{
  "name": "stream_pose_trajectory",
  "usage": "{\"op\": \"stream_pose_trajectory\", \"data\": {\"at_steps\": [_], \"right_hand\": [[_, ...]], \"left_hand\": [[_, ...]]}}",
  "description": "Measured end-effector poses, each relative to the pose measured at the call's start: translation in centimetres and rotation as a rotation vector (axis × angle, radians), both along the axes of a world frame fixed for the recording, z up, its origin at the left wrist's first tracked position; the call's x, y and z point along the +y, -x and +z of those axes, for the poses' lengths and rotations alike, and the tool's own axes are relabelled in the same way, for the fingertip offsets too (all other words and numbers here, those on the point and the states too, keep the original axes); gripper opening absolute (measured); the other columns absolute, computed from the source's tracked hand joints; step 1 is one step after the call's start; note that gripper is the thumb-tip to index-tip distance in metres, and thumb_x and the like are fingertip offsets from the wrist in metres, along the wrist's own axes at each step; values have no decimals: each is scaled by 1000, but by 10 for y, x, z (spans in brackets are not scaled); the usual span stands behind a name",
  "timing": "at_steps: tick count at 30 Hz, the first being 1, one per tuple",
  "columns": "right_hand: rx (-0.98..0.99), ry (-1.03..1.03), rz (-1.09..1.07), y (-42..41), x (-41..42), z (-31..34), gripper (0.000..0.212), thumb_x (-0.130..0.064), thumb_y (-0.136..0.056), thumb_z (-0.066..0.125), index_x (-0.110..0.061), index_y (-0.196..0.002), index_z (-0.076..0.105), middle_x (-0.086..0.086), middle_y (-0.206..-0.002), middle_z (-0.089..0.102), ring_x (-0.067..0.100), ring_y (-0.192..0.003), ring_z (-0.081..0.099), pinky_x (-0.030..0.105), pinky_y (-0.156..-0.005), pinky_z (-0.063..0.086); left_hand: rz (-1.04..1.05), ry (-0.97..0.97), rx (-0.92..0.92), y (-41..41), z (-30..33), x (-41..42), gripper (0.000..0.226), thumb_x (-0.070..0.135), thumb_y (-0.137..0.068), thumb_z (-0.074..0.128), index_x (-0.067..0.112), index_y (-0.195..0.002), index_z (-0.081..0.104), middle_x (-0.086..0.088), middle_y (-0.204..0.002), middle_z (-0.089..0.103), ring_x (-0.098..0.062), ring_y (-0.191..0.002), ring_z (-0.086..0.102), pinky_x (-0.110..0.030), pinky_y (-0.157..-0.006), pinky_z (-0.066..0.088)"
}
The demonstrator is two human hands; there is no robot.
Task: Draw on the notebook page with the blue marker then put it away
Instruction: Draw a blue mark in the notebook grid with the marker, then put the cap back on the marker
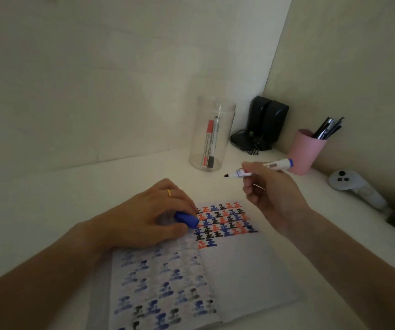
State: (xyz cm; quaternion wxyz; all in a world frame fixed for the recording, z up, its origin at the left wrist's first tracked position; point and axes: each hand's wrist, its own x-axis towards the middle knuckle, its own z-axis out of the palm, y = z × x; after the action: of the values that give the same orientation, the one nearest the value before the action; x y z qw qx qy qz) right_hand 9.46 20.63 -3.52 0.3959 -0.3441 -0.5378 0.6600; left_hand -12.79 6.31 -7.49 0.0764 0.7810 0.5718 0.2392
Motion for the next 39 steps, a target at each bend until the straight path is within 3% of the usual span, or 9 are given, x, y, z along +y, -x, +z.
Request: {"op": "stream_pose_trajectory", "data": {"at_steps": [3, 9, 14, 20, 22, 25, 31, 35, 39], "right_hand": [[108, -6, -59, 9, 1, -11, 18, -17, -88, 76, -4, -100, 77, 8, -76, 77, 14, -63, 69, 25, -55, 52], [149, -57, 36, 9, 4, -38, 16, -15, -93, 69, -15, -104, 80, 16, -100, 82, 26, -89, 79, 24, -60, 59], [132, -154, 71, 6, 4, -40, 15, -10, -92, 70, -16, -98, 83, 13, -86, 81, 17, -74, 74, 23, -63, 59], [123, -225, 138, 5, 4, -41, 12, -5, -90, 70, -12, -93, 80, 14, -77, 78, 19, -70, 72, 24, -65, 60], [121, -253, 174, 5, 2, -39, 11, -13, -83, 76, -11, -93, 80, 15, -78, 78, 20, -70, 72, 24, -66, 59], [124, -274, 225, 5, -1, -38, 33, -29, -69, 82, -9, -95, 79, 18, -79, 78, 23, -71, 73, 24, -66, 59], [53, -366, 323, 7, -9, -40, 20, -23, -79, 83, -14, -97, 79, 17, -85, 81, 26, -76, 76, 25, -67, 59], [59, -390, 353, 5, -13, -38, 22, -18, -80, 82, -12, -101, 80, 18, -91, 82, 29, -81, 79, 25, -67, 60], [16, -456, 317, 2, -15, -36, 21, -22, -78, 80, -14, -97, 82, 11, -88, 83, 24, -78, 80, 24, -65, 61]], "left_hand": [[2, -34, -28, 0, -7, -2, 25, 40, -97, 59, 35, -119, 68, 25, -122, 64, -8, -124, 49, -34, -102, 46], [166, -120, -143, 8, -8, 8, 33, 54, -99, 47, 39, -121, 66, 26, -112, 53, -2, -105, 58, -11, -84, 44], [313, -242, -238, 6, -7, 7, 46, 46, -89, 58, 34, -133, 65, 25, -100, 61, -6, -91, 64, -8, -80, 45], [403, -315, -388, 3, -3, 3, 23, 29, -82, 80, 37, -102, 72, 24, -99, 75, -4, -88, 73, -4, -69, 52], [407, -307, -378, 1, -1, 2, 20, 26, -83, 80, 35, -99, 72, 24, -99, 75, -4, -89, 73, -4, -73, 51], [396, -291, -382, -3, 3, -1, 20, 25, -85, 79, 36, -100, 72, 22, -103, 74, -4, -91, 73, -6, -81, 50], [309, -295, -433, -9, 3, -1, 20, 22, -85, 79, 29, -103, 75, 15, -100, 77, -10, -92, 74, -13, -84, 55], [279, -310, -503, -10, 5, -4, 20, 32, -85, 75, 29, -105, 76, 12, -100, 78, -13, -94, 75, -16, -85, 56], [227, -260, -592, -13, 5, -7, 20, 35, -85, 72, 31, -104, 77, 11, -95, 80, -13, -83, 78, -14, -78, 57]]}}
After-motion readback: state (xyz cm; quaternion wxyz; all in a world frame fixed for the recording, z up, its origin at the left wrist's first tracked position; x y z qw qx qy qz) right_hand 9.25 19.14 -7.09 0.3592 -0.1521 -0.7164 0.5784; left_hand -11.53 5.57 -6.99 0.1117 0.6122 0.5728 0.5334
